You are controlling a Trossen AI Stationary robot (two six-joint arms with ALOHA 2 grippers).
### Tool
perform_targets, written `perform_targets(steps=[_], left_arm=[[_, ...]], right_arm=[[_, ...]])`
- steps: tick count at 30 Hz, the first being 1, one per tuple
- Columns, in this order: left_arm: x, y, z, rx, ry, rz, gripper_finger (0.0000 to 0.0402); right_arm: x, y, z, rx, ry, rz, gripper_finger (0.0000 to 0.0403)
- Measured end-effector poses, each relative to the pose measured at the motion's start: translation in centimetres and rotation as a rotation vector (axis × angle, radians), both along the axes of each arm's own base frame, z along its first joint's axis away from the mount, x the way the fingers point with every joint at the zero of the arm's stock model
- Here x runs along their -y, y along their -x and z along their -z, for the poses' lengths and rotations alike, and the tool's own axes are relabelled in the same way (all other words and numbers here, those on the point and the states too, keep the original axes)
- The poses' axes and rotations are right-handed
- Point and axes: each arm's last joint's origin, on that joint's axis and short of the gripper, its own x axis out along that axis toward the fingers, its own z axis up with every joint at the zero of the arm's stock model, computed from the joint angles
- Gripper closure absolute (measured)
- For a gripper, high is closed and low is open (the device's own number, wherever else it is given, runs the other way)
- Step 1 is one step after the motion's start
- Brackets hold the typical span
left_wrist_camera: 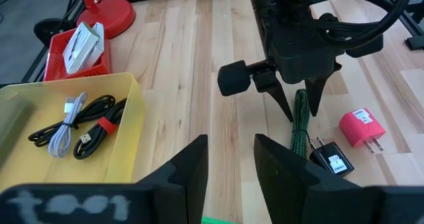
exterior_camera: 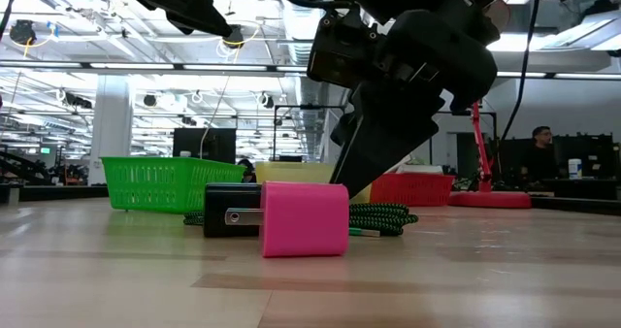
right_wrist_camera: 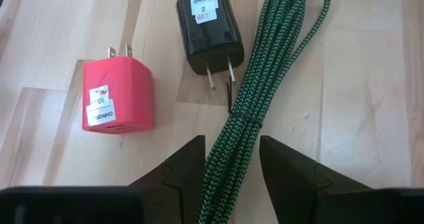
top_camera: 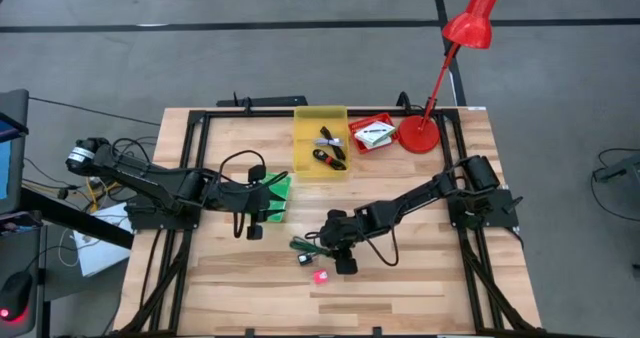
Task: Pick and place items into bin
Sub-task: Put the green charger cable into the yellow bin
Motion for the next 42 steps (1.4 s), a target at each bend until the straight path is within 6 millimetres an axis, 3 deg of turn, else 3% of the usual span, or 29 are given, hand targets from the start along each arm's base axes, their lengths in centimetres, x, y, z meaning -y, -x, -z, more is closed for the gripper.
perform_targets(steps=[42], left_arm=[[0.0, 0.0, 0.0, 0.000, 0.000, 0.000, 0.0290]], right_arm=[[-2.4, 0.9, 0.1, 0.000, 0.058, 0.173, 0.0257]])
